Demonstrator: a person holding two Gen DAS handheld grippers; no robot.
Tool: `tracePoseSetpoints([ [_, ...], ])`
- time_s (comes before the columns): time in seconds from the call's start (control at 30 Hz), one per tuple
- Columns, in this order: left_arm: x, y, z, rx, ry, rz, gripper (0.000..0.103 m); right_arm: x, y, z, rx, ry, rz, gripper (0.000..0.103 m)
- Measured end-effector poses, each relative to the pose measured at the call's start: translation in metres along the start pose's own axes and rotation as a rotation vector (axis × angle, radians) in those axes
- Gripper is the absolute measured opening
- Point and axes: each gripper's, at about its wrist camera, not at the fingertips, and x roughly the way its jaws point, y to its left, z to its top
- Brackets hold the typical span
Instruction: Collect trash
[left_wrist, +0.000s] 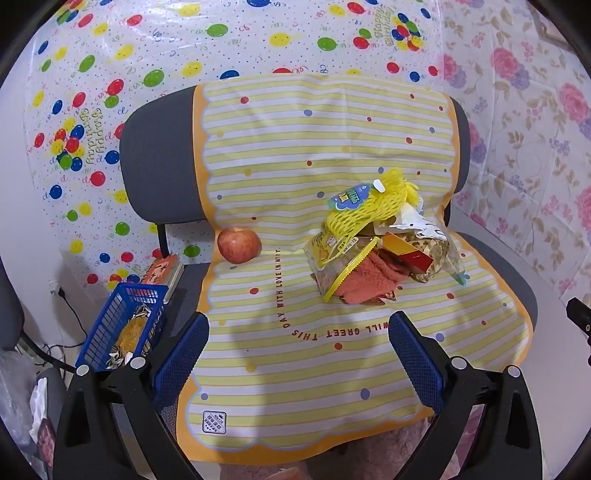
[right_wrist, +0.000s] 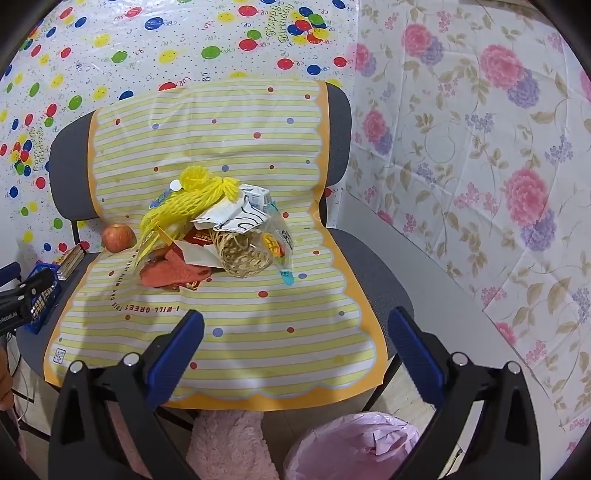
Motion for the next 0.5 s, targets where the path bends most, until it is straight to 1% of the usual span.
tracePoseSetpoints([
  [0.13, 0.000, 0.000, 0.001, 0.001, 0.003, 0.005, 0.096, 0.002, -0.005, 0.001, 0.006, 0.004, 0.001, 0.097],
  [0.5, -0.002, 0.001, 0.002, -0.007, 0.004, 0.010, 0.096, 0.002, 0.006, 0.004, -0.005, -0.002, -0.002, 0.097],
])
